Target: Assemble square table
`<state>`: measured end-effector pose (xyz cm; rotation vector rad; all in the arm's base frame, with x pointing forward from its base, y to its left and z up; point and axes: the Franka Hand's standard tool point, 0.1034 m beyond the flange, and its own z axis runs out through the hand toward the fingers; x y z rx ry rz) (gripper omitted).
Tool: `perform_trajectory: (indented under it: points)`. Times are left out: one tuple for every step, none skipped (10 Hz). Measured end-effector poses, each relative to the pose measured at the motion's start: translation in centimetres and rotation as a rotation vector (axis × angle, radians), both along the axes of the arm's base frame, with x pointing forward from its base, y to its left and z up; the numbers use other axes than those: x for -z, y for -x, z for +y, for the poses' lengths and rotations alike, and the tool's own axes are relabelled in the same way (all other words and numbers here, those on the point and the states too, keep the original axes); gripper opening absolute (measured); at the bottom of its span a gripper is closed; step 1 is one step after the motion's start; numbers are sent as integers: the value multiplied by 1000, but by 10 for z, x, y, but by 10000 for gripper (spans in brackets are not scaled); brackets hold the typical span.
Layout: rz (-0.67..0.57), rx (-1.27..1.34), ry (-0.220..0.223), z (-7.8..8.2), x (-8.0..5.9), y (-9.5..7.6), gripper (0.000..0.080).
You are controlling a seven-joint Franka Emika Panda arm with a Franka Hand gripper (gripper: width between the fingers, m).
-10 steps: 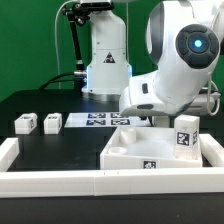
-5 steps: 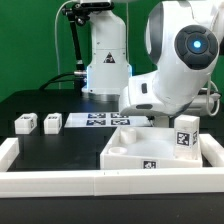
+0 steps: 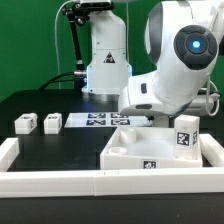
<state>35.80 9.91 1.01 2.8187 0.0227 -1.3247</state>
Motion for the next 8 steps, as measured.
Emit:
perform_trajectory:
  points:
    - [1, 0, -3, -1, -1, 0, 285]
    - [0, 5, -4, -6, -7, -3, 287]
    - [1, 12, -8, -8, -18, -6, 287]
    - [13, 21, -17, -12, -35, -9, 287]
    - [17, 28, -24, -18, -55, -14, 287]
    - [15, 36, -29, -22, -72, -20, 287]
    - [7, 50, -40, -25, -90, -28, 287]
    - [-11, 64, -44, -30, -96, -34, 288]
